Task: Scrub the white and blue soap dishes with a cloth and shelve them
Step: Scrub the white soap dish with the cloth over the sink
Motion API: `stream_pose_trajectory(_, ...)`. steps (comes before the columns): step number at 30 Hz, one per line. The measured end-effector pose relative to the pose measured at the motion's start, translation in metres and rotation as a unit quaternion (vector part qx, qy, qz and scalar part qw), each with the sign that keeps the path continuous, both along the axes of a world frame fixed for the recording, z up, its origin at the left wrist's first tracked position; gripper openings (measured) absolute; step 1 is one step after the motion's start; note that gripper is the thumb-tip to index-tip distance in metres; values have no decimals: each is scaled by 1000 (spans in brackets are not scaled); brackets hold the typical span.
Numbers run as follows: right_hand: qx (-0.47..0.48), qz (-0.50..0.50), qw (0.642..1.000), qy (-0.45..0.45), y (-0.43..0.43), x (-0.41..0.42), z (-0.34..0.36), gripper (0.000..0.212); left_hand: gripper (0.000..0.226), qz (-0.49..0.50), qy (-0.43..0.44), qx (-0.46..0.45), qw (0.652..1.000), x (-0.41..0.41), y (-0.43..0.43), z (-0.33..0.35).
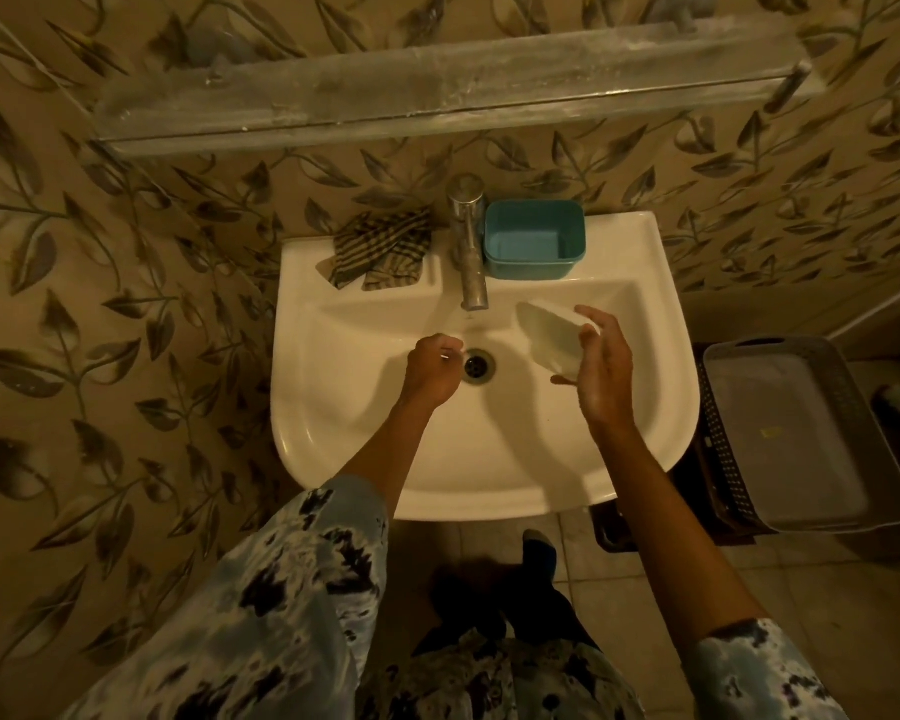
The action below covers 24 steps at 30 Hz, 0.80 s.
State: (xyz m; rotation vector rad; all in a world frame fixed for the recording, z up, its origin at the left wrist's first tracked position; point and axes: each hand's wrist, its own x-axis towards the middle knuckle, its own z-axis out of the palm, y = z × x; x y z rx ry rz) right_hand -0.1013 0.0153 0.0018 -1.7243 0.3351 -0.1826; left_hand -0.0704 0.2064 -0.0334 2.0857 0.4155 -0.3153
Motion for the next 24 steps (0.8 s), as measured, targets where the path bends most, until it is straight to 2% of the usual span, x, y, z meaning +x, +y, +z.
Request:
stream_pose_trajectory(2,184,-43,977,101,-4,1,-8,25,22,17,-20,30,999,12,3,7)
stream_pose_trajectory(4,350,-75,921,151,-8,-3,-11,27,23,30,-57,69,996,29,12,17)
stream_pose_trajectory(6,432,-91,881,168,-10,-7,-14,30,23,31,-101,118,987,49,23,30)
stream_pose_trajectory(9,456,-104,863,192,-13,-12,-19,26,23,27,-175,187,966,77,42,47)
stream_pose_trajectory(12,473,-94,849,218,-15,-15,-24,24,40,-25,-203,267,942,99,61,53)
stream_pose_trajectory(17,495,-64,836,227,-17,-15,-22,29,46,-128,-177,343,913,128,73,48)
stream_pose_trajectory(19,505,-51,832,225,-19,-15,-22,31,45,-124,-162,380,902,130,73,41)
stream_pose_trajectory(24,549,18,806,219,-22,-13,-20,57,45,-104,-132,431,887,130,74,25)
